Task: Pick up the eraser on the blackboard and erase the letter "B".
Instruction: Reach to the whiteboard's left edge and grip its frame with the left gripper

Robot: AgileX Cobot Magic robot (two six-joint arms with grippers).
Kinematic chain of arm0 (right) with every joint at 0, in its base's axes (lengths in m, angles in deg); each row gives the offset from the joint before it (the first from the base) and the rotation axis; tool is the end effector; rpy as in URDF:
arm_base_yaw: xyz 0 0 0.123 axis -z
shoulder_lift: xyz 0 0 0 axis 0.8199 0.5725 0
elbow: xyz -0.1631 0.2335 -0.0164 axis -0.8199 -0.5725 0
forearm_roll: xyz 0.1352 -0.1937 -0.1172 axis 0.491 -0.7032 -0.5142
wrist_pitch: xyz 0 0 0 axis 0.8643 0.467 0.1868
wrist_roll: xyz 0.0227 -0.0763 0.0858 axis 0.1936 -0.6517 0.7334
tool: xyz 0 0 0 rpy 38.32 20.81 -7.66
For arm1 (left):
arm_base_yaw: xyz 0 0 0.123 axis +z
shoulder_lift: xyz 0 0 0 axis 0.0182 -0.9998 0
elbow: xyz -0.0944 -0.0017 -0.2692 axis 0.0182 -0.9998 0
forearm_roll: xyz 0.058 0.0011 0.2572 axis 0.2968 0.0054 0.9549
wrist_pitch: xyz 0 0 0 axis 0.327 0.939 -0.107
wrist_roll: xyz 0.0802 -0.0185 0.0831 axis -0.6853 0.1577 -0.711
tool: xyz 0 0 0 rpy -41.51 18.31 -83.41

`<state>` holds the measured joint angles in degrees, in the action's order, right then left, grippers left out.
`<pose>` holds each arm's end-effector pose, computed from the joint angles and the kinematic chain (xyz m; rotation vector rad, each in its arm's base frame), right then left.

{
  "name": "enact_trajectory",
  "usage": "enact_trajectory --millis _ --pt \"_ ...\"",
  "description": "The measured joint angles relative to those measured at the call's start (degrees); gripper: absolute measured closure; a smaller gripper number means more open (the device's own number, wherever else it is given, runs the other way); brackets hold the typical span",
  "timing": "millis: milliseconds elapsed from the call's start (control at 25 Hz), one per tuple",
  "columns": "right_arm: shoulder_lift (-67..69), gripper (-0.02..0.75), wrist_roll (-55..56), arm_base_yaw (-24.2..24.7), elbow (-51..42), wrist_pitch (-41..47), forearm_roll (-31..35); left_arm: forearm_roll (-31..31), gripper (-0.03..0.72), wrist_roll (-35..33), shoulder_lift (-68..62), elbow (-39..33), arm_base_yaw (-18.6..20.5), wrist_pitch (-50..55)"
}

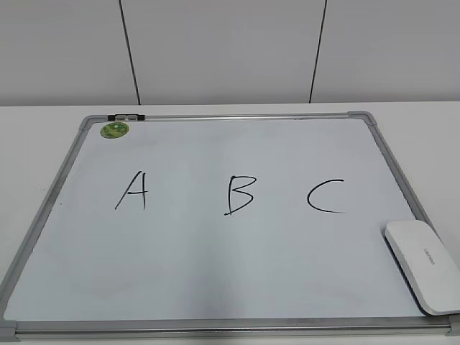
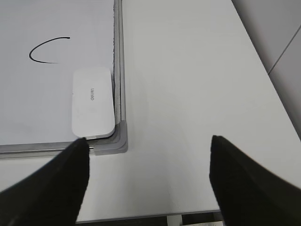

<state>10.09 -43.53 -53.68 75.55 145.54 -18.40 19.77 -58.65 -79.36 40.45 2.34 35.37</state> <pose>0.0210 -0.0114 0.2628 0.0184 2.1138 -0.1477 0.0263 -0.0009 0.2717 0.0118 2.0897 0.0492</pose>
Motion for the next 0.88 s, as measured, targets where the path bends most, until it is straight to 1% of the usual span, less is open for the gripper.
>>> enact_trajectory --millis 600,760,880 --pt "0.0 0.148 0.0 0.0 0.0 0.0 0.0 0.0 0.099 0.0 0.0 0.1 0.0 -0.5" --pt "0.0 0.148 0.0 0.0 0.0 0.0 0.0 0.0 0.099 0.0 -1.1 2.3 0.0 -4.0" --pt "0.0 0.148 0.0 0.0 0.0 0.0 0.0 0.0 0.099 0.0 -5.8 3.2 0.0 -9.7"
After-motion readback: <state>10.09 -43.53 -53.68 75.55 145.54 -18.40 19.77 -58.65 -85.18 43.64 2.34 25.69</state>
